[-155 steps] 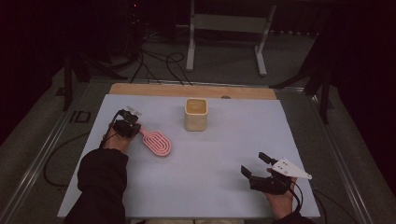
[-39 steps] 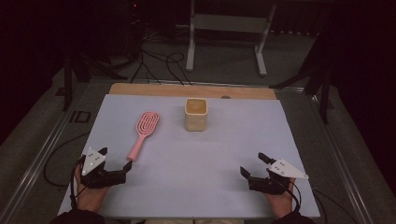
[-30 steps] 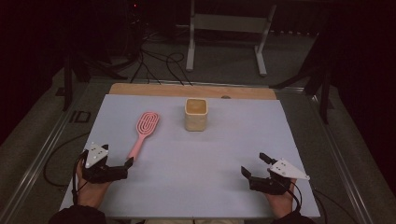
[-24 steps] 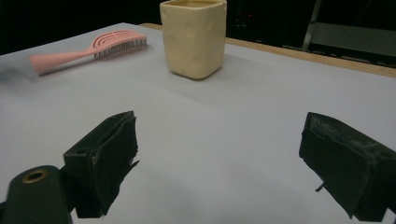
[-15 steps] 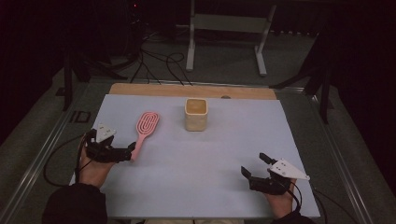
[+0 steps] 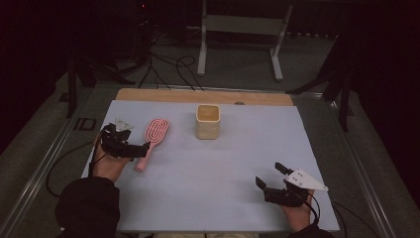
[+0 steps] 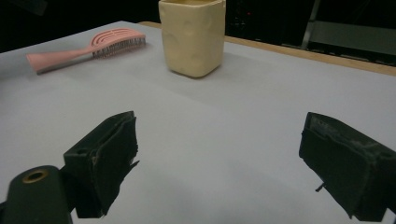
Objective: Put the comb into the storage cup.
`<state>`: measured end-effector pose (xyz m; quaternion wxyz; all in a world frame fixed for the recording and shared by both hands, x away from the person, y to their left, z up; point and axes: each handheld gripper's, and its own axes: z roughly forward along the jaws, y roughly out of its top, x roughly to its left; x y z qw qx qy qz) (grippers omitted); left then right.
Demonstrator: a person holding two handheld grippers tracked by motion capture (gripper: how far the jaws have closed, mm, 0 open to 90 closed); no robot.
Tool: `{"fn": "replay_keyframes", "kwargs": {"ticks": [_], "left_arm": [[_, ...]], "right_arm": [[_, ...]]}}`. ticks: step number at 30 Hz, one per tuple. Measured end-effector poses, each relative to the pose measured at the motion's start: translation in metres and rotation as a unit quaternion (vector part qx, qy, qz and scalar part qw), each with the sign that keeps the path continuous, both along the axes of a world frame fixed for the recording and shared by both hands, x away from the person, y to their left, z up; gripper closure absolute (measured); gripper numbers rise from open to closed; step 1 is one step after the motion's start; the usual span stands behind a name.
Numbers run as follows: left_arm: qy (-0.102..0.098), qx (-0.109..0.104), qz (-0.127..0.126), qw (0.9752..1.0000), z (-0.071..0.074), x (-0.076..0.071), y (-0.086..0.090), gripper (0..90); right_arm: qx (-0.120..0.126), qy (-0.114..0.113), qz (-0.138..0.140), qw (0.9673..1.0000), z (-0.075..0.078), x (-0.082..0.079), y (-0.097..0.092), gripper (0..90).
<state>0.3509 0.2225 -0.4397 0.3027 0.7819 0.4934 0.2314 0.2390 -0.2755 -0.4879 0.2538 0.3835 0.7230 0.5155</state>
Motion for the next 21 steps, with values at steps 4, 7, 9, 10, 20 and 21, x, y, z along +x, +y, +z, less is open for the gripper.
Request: {"fn": "replay_keyframes", "kwargs": {"ticks": [4, 7, 9, 10, 20, 21], "left_arm": [[0.022, 0.007, 0.007, 0.9997, -0.006, 0.011, -0.002, 0.2], [0.039, 0.013, 0.009, 0.9991, -0.010, 0.018, -0.004, 0.2], [0.051, 0.018, 0.011, 0.9985, -0.014, 0.022, -0.006, 0.3], [0.056, 0.021, 0.013, 0.9981, -0.016, 0.025, -0.008, 0.2], [0.108, 0.053, 0.024, 0.9925, -0.028, 0.045, -0.019, 1.7], [0.119, 0.060, 0.029, 0.9907, -0.030, 0.048, -0.022, 1.7]], "right_arm": [[-0.001, 0.001, 0.000, 1.0000, 0.000, 0.000, 0.000, 11.1], [-0.002, 0.002, 0.000, 1.0000, -0.001, 0.000, 0.001, 11.1], [-0.003, 0.003, 0.002, 1.0000, -0.001, 0.000, 0.001, 11.1], [-0.003, 0.003, 0.002, 1.0000, -0.001, 0.000, 0.001, 11.1], [-0.005, 0.003, 0.002, 1.0000, -0.001, 0.001, 0.001, 11.1], [-0.005, 0.003, 0.002, 1.0000, -0.001, 0.001, 0.001, 11.1]]}}
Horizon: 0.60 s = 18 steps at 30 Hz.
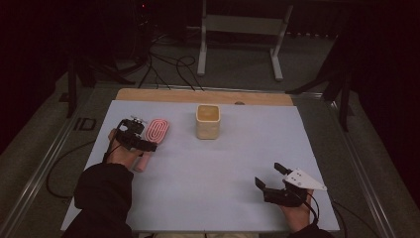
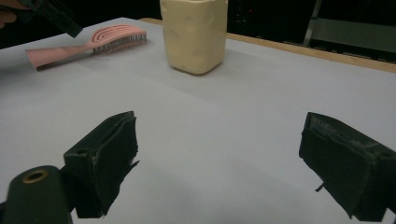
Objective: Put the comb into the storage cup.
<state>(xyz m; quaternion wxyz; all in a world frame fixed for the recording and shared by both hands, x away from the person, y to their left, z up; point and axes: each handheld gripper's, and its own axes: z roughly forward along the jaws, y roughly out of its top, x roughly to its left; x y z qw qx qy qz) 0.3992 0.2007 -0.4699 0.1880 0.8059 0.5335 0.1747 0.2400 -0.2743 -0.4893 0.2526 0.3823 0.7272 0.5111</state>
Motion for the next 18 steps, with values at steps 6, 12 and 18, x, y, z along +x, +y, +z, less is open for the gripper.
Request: {"fn": "replay_keyframes", "kwargs": {"ticks": [6, 12, 18], "left_arm": [[0.035, 0.004, 0.008, 0.9993, -0.006, 0.008, -0.005, 7.3], [0.063, 0.010, 0.007, 0.9980, -0.015, 0.015, -0.010, 13.6], [0.073, 0.023, -0.001, 0.9971, -0.020, 0.016, -0.018, 26.0]], "right_arm": [[0.001, 0.002, -0.001, 1.0000, 0.000, 0.000, 0.000, 11.1], [-0.001, 0.001, 0.000, 1.0000, 0.000, 0.000, 0.000, 11.1], [0.000, 0.003, 0.000, 1.0000, 0.000, 0.000, 0.000, 11.1]]}}
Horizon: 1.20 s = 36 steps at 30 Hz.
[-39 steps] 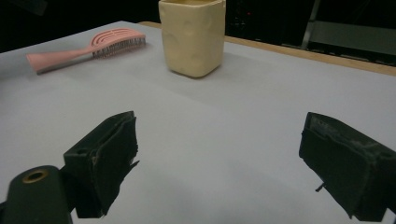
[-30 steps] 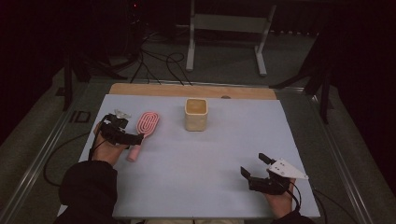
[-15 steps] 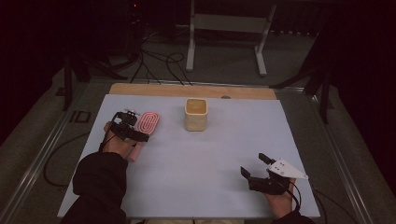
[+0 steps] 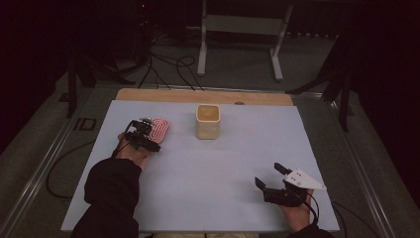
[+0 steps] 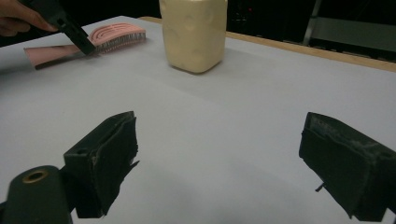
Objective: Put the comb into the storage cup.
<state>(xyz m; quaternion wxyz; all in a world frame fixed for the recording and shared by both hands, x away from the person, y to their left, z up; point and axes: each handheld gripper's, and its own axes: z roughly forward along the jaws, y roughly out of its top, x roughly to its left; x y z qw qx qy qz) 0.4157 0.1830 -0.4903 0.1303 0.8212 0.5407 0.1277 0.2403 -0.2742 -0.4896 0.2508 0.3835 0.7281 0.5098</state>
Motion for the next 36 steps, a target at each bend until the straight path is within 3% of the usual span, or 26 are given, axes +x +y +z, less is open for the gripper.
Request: {"fn": "replay_keyframes", "kwargs": {"ticks": [5, 9, 23, 29, 36], "left_arm": [[0.011, 0.004, 0.001, 0.9999, -0.004, 0.001, -0.003, 39.6], [0.020, -0.009, 0.003, 0.9998, -0.004, 0.002, -0.005, 49.2], [0.024, -0.024, -0.011, 0.9994, -0.003, 0.001, -0.007, 67.8], [0.018, -0.033, -0.018, 0.9991, -0.002, 0.000, -0.007, 71.5], [-0.011, -0.062, -0.021, 0.9978, 0.010, -0.005, -0.005, 79.2]], "right_arm": [[-0.002, 0.000, -0.001, 1.0000, 0.000, 0.000, 0.000, 11.1], [-0.002, 0.001, -0.002, 1.0000, 0.000, 0.000, 0.000, 11.1], [-0.007, 0.002, -0.002, 1.0000, -0.001, 0.001, 0.001, 11.2], [-0.005, 0.003, -0.003, 1.0000, -0.001, 0.000, 0.000, 11.2], [-0.006, 0.003, -0.003, 1.0000, -0.001, 0.000, 0.000, 11.5]]}}
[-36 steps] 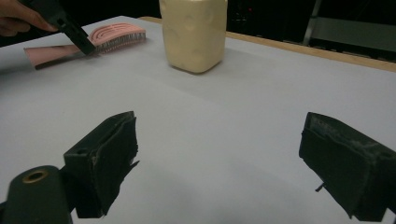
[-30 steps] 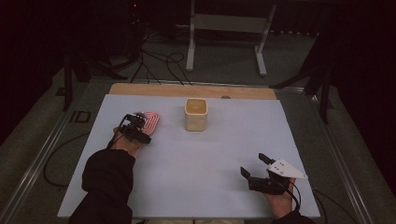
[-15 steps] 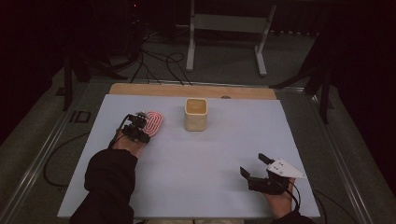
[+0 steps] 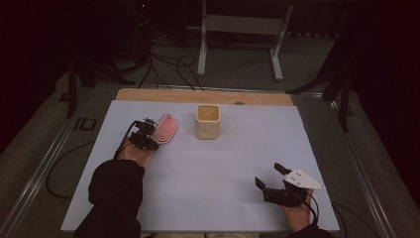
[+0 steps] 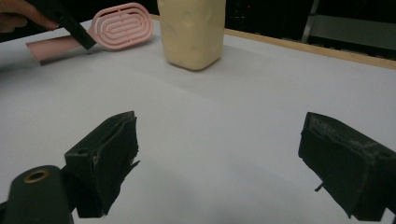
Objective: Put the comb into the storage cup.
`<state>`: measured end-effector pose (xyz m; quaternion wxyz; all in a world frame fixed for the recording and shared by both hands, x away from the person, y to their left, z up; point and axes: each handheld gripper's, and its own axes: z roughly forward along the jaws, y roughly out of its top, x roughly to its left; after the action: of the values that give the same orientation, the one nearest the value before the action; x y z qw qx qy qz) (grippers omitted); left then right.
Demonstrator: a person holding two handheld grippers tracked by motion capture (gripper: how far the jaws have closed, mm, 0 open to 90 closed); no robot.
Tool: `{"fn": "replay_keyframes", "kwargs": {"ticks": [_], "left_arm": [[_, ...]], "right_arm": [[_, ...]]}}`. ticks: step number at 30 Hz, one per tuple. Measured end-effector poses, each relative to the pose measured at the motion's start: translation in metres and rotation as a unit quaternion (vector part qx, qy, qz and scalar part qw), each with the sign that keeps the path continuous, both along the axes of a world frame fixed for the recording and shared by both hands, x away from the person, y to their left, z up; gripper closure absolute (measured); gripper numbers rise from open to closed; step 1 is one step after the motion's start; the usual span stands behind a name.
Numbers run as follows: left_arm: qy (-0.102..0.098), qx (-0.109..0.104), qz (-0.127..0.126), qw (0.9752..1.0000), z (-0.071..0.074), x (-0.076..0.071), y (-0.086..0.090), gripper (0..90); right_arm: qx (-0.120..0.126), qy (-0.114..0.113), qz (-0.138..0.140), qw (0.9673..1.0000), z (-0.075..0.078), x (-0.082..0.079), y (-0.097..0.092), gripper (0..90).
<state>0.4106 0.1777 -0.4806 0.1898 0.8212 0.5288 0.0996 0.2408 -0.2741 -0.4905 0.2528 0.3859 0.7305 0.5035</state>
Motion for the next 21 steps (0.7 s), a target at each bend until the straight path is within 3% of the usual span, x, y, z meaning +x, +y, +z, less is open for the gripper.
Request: {"fn": "replay_keyframes", "kwargs": {"ticks": [6, 12, 21], "left_arm": [[-0.017, -0.022, -0.003, 0.9996, 0.007, -0.004, 0.002, 79.8], [-0.030, -0.028, -0.014, 0.9990, 0.011, -0.008, 0.001, 79.9], [-0.072, -0.072, -0.014, 0.9947, 0.027, -0.019, 0.003, 80.0]], "right_arm": [[0.000, 0.000, 0.000, 1.0000, 0.000, 0.000, 0.000, 11.5], [0.000, 0.000, 0.000, 1.0000, 0.000, 0.000, 0.000, 11.5], [0.000, 0.000, 0.001, 1.0000, 0.000, 0.000, 0.000, 11.5]]}}
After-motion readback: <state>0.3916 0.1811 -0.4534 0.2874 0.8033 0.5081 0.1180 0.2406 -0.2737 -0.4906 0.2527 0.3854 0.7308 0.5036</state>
